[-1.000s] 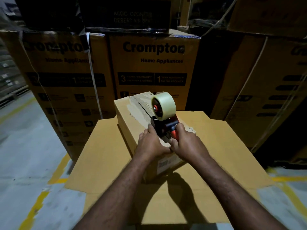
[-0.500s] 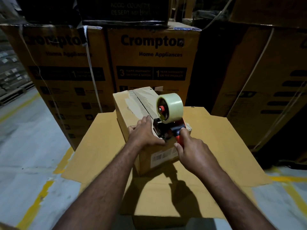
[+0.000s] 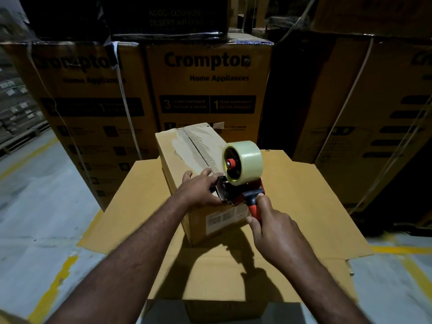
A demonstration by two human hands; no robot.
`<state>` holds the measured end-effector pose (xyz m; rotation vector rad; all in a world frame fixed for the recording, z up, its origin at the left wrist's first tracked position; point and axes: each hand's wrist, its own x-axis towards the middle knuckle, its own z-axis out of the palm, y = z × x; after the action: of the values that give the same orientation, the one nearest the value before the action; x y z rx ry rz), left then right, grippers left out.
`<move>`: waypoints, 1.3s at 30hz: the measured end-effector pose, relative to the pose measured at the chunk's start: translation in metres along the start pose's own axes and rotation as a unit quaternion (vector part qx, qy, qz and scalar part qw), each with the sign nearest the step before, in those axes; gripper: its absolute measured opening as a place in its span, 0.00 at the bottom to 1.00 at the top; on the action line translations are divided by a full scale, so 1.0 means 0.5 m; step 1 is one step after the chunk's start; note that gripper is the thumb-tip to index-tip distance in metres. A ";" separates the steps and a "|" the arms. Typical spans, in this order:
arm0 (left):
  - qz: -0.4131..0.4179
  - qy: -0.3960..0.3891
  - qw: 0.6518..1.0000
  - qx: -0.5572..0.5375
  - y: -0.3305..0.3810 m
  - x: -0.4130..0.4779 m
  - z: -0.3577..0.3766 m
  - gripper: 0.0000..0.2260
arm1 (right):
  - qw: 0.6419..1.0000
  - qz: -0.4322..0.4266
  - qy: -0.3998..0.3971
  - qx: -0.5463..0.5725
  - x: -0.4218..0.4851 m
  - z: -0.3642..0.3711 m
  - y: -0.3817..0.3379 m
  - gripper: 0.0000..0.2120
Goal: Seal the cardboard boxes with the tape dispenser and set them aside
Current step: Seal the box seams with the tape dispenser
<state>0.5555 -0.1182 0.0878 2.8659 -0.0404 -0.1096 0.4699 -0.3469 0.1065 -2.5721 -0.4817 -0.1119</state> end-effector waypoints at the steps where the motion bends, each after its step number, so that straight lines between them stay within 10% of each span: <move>1: 0.013 -0.004 1.000 0.011 -0.003 0.004 0.000 0.35 | 1.000 0.002 -0.004 0.005 -0.006 -0.001 0.003 0.18; 12: 0.089 -0.148 0.976 0.134 -0.010 0.025 -0.029 0.37 | 1.000 0.006 0.003 -0.004 -0.051 0.017 0.007 0.20; 22: 0.117 -0.104 0.980 0.121 -0.039 0.025 -0.005 0.34 | 0.999 0.037 -0.012 0.028 -0.080 0.044 0.032 0.21; 39: 0.070 -0.094 0.987 -0.106 -0.043 0.029 0.007 0.26 | 0.999 0.031 -0.023 0.026 -0.077 0.097 0.098 0.26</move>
<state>0.5702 -0.0991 0.0777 2.6229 -0.2523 -0.3351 0.4508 -0.3741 0.0346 -2.5399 -0.4143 -0.0189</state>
